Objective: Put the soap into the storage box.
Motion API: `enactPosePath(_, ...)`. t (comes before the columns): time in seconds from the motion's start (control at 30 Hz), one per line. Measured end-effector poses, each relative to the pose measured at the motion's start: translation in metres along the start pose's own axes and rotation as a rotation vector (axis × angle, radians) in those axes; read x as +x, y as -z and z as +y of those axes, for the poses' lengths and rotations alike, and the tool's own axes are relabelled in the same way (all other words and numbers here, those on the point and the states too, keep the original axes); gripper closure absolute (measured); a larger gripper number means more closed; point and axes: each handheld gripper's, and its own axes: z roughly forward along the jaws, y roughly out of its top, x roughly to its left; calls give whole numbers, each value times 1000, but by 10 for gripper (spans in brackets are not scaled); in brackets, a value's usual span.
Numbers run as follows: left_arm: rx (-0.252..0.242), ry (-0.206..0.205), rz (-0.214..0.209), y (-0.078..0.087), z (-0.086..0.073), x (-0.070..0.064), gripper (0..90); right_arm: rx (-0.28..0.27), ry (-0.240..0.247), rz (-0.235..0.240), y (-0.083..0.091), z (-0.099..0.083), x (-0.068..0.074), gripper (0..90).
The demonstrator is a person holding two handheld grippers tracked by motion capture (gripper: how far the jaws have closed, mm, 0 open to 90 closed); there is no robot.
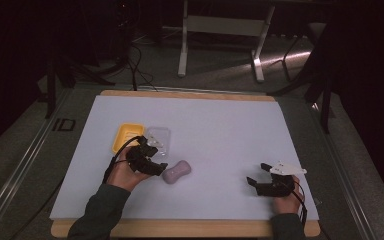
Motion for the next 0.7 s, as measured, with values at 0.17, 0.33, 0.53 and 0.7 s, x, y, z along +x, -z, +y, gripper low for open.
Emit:
enactPosePath(0.17, 9, -1, -4, -1, 3, -1, 369, 2, 0, 0, 0, 0, 0, 190)
enactPosePath(0.33, 15, -9, -16, -1, 6, -2, 362, 2, 0, -1, 0, 0, 0, 190)
enactPosePath(0.53, 31, -13, -27, -5, 9, -4, 353, 2, 0, 0, 0, 0, 0, 190)
enactPosePath(0.7, 49, -27, -34, -10, 13, -6, 350, 3, 0, 0, 0, 0, 0, 190)
